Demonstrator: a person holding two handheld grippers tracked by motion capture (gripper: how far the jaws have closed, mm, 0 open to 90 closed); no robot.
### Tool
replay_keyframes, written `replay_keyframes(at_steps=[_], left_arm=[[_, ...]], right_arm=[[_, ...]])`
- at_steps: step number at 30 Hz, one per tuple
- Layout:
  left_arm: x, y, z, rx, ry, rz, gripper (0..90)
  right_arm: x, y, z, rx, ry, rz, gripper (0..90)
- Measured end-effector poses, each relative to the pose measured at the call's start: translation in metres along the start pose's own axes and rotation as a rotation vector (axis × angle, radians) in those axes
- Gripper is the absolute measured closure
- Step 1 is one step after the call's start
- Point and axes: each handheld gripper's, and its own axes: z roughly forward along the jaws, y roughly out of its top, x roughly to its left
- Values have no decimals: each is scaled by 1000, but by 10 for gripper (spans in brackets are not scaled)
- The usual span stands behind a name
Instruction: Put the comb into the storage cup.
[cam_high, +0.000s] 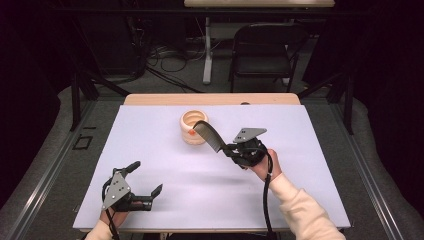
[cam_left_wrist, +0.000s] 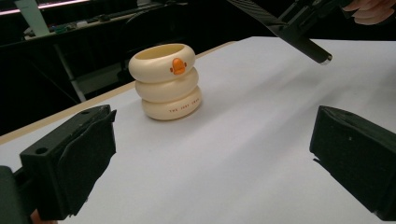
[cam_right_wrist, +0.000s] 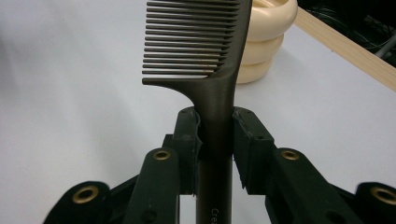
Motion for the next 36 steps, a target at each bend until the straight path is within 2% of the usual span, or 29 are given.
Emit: replay_keyframes(at_steps=[16, 21, 36], left_arm=[[0, 0, 0, 3, -5, -2, 1], [0, 0, 1, 2, -7, -2, 2], [0, 0, 2, 4, -9, -8, 2]], right_arm=[[1, 3, 0, -62, -18, -11, 723], [-1, 3, 4, -100, -27, -6, 723], [-7, 3, 3, -160, -62, 15, 724]])
